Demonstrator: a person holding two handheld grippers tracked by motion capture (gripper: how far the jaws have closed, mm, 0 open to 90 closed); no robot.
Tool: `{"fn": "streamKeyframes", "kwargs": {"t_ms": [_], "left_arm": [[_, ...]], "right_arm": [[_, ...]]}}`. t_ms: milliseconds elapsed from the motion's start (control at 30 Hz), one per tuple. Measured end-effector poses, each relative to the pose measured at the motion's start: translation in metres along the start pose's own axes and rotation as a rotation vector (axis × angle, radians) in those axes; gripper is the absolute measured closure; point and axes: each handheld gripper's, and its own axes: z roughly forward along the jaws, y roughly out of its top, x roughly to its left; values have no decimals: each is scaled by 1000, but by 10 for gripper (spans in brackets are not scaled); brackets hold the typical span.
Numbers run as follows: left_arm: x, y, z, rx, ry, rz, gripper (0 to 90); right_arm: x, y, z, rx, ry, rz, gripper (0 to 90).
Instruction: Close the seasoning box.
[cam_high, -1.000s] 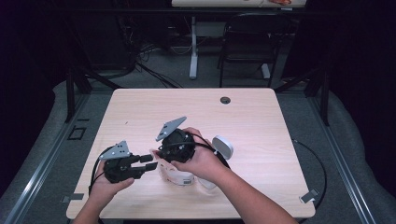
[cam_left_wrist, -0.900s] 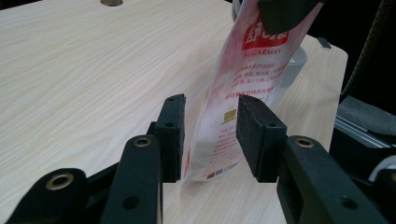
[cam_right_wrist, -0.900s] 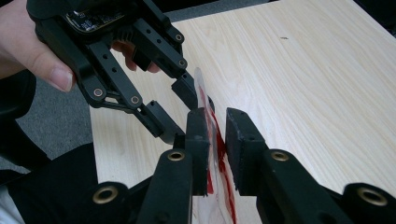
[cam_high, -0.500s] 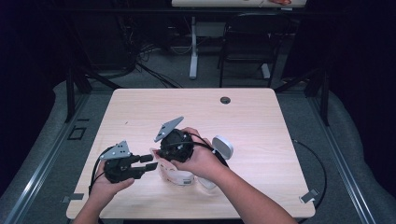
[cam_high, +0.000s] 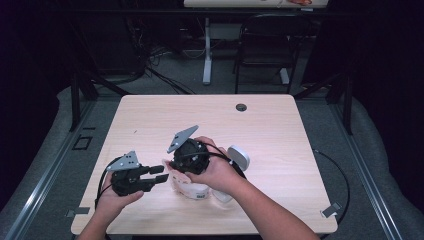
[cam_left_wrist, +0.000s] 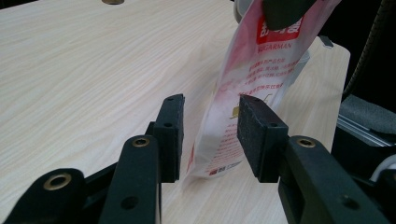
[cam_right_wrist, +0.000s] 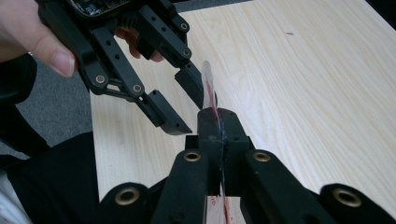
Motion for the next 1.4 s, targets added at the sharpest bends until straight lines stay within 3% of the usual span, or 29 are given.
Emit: {"fn": "streamKeyframes", "kwargs": {"t_ms": [333,733,1400], "left_arm": [[-4,2,3,-4,-14,16,641],[-5,4,-3,-33,-8,38,900],[-13,13,-13,-18,55,91,900]], "right_arm": [[2,-2,-2,-7,4,-9,900],[3,-1,-3,-16,1,-7,900],[3,1,-7,-47,7,-16,898]]}}
